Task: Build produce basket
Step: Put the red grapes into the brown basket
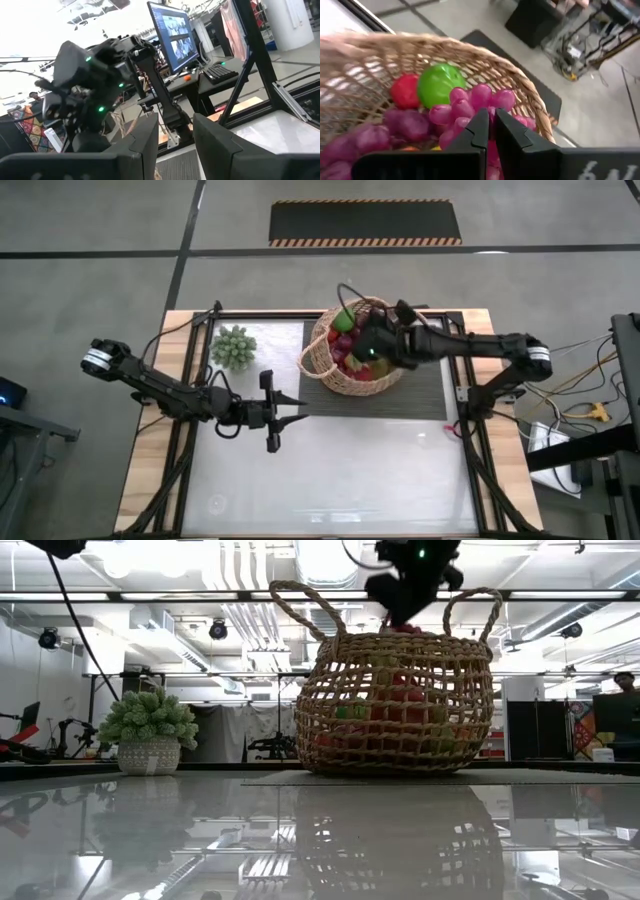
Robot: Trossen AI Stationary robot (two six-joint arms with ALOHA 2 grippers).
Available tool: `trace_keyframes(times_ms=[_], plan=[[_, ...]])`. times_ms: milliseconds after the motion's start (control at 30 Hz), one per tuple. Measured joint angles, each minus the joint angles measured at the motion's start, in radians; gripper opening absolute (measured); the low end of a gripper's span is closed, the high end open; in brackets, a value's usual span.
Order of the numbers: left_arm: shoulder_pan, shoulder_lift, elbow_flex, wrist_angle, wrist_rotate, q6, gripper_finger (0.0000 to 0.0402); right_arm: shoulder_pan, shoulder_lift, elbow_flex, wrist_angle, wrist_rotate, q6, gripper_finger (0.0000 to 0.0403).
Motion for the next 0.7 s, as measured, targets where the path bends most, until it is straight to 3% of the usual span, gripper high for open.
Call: trace_keyframes(times_ms=[233, 533, 700], plan=[[0.000, -0.011, -0.002, 0.003, 0.000, -0.008, 0.0105, -0.106, 0.027, -0.002, 0.000, -0.063, -0.011, 0.0013], [0.000, -0.009, -0.002, 0.001, 0.000, -0.008, 0.0105, -0.134, 0.096, -0.002, 0.001, -0.069, 0.000, 0.0013], [0.000, -0.009, -0.006, 0.001, 0.000, -0.008, 0.0105, -0.143, 0.127, -0.002, 0.000, -0.068, 0.019, 0.0042]])
